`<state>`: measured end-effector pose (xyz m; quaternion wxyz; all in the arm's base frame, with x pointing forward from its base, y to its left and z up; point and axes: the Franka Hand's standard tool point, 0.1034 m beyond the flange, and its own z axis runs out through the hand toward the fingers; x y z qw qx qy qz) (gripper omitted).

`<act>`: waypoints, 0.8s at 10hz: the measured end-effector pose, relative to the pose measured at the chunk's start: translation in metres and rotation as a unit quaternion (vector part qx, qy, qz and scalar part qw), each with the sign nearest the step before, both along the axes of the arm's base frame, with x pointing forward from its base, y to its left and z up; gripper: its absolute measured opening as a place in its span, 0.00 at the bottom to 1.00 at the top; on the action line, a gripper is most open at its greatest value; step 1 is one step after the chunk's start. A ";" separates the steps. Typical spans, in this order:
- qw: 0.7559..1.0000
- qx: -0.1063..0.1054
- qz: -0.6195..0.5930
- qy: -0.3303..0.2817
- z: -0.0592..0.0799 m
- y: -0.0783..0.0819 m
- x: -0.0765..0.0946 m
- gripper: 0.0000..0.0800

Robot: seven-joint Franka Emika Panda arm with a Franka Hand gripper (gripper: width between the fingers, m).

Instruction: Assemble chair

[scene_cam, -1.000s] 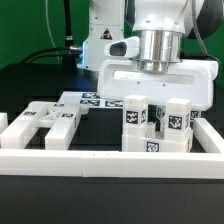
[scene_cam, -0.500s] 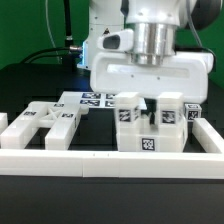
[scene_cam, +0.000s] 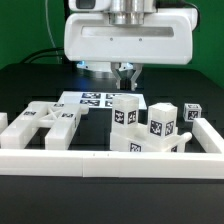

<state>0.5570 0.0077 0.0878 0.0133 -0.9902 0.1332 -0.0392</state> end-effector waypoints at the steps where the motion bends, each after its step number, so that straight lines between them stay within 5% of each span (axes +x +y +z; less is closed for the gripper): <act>1: 1.000 0.000 0.002 0.001 -0.002 0.001 -0.001 0.00; 2: 1.000 0.000 0.001 0.001 -0.001 0.000 -0.001 0.00; 4: 1.000 0.000 -0.023 0.002 -0.011 0.006 -0.001 0.48; 5: 1.000 -0.001 -0.022 0.000 -0.012 0.007 0.001 0.48; 6: 1.000 -0.001 -0.022 0.000 -0.012 0.006 0.001 0.72; 8: 0.999 0.000 -0.034 0.001 -0.012 0.006 0.000 0.79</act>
Offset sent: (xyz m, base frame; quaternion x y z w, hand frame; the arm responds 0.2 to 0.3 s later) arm -0.0016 0.0196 -0.0224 0.0151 0.0015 0.1171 0.9930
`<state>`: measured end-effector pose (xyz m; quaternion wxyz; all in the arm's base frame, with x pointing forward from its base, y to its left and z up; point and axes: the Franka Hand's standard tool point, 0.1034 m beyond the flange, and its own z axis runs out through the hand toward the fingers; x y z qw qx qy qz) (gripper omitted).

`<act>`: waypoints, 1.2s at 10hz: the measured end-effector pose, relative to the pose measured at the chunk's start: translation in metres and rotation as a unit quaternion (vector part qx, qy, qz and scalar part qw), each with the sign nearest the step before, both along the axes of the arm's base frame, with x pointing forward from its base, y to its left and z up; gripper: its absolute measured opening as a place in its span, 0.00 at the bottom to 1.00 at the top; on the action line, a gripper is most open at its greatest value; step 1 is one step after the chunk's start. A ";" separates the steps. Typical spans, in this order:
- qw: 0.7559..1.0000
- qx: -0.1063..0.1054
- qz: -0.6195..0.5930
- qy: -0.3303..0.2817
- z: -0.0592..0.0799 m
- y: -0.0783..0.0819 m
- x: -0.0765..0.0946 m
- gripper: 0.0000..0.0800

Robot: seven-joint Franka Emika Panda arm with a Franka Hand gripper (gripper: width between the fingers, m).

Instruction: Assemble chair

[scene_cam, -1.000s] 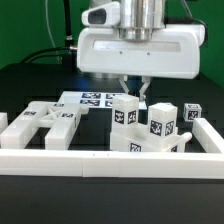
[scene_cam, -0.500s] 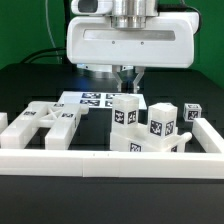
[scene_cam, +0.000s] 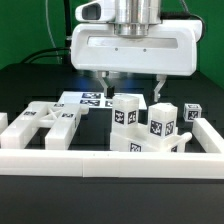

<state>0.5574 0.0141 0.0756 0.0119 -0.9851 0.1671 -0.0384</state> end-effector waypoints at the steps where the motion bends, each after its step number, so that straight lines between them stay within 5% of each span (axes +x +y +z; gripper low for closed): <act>1: 1.000 0.000 0.000 0.000 0.000 0.000 0.000 0.79; 4: 0.988 0.024 -0.155 0.007 -0.003 -0.002 -0.003 0.81; 9: 0.979 0.028 -0.201 0.009 -0.006 -0.001 -0.004 0.81; 12: 0.981 0.012 -0.193 -0.006 -0.031 -0.001 -0.004 0.81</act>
Offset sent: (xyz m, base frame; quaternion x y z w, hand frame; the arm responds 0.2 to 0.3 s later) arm -0.0016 -0.0043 -0.0006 0.0106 -0.0283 0.3159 0.9483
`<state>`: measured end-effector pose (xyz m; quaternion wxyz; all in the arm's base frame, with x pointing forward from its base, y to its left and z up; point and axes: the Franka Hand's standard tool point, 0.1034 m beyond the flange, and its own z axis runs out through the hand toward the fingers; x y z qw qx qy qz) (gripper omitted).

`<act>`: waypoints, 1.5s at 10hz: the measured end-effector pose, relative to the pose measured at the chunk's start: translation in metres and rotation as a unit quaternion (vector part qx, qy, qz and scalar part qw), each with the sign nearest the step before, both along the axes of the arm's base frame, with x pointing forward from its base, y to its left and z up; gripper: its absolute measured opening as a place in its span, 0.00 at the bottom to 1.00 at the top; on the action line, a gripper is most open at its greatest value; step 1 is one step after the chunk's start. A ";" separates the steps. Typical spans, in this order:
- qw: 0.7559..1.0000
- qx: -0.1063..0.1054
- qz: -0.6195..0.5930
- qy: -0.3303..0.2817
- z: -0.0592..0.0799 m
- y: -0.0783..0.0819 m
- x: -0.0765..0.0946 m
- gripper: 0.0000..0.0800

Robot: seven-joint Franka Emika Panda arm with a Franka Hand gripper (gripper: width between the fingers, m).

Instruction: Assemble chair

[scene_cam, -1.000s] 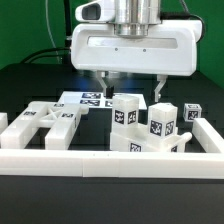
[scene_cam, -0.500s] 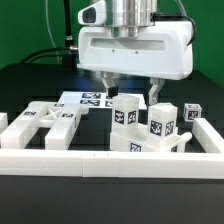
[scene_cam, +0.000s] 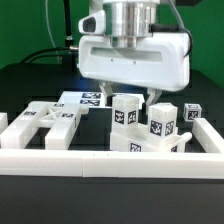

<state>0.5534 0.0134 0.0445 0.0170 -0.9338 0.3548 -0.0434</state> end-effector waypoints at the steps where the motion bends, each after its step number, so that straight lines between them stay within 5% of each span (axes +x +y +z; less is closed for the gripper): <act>1: 1.000 -0.003 0.002 0.000 -0.005 0.003 -0.001 0.81; 9: 1.000 -0.028 0.009 -0.005 -0.039 -0.007 -0.010 0.81; 10: 1.000 -0.028 0.009 -0.005 -0.039 -0.008 -0.010 0.63; 11: 1.000 -0.027 0.009 -0.005 -0.039 -0.007 -0.010 0.63; 13: 1.000 -0.027 0.012 -0.007 -0.037 -0.004 -0.008 0.23; 14: 1.000 -0.026 0.013 -0.008 -0.036 -0.002 -0.007 0.23; 15: 0.999 -0.025 0.018 -0.010 -0.033 -0.001 -0.006 0.05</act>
Offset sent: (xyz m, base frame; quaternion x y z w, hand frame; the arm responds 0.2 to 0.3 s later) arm -0.0043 -0.0077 -0.0177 -0.0098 0.0392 0.0185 0.9990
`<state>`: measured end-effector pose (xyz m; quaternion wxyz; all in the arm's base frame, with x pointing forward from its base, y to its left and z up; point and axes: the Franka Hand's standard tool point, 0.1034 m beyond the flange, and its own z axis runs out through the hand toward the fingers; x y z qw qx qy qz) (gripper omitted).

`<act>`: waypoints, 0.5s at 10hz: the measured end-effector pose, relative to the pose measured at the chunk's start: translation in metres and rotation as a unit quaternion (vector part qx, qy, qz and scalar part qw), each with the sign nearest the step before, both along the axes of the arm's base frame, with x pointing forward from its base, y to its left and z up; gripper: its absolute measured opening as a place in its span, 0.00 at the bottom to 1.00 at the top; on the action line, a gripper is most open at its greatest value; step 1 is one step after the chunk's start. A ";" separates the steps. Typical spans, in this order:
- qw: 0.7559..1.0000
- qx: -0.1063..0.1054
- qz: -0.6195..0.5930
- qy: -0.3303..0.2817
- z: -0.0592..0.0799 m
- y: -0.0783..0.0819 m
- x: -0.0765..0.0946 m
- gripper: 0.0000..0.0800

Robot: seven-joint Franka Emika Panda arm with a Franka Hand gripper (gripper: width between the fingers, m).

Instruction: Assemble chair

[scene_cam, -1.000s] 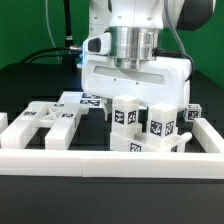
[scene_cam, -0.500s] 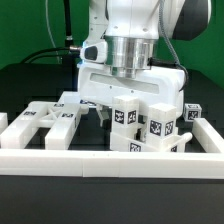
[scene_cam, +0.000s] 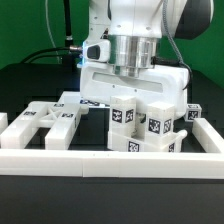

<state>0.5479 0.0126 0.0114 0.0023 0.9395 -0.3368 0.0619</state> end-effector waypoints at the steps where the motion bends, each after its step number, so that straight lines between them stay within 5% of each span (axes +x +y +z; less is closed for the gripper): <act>1: 1.000 0.003 0.006 0.001 0.005 0.002 0.001 0.04; 3: 1.000 0.012 0.015 0.007 0.019 0.006 0.003 0.04; 5: 0.998 0.037 0.051 0.029 0.053 0.001 0.004 0.04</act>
Offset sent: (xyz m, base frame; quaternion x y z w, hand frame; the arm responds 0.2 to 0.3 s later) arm -0.0008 0.0065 0.0584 0.0293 -0.0503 -0.0563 0.9967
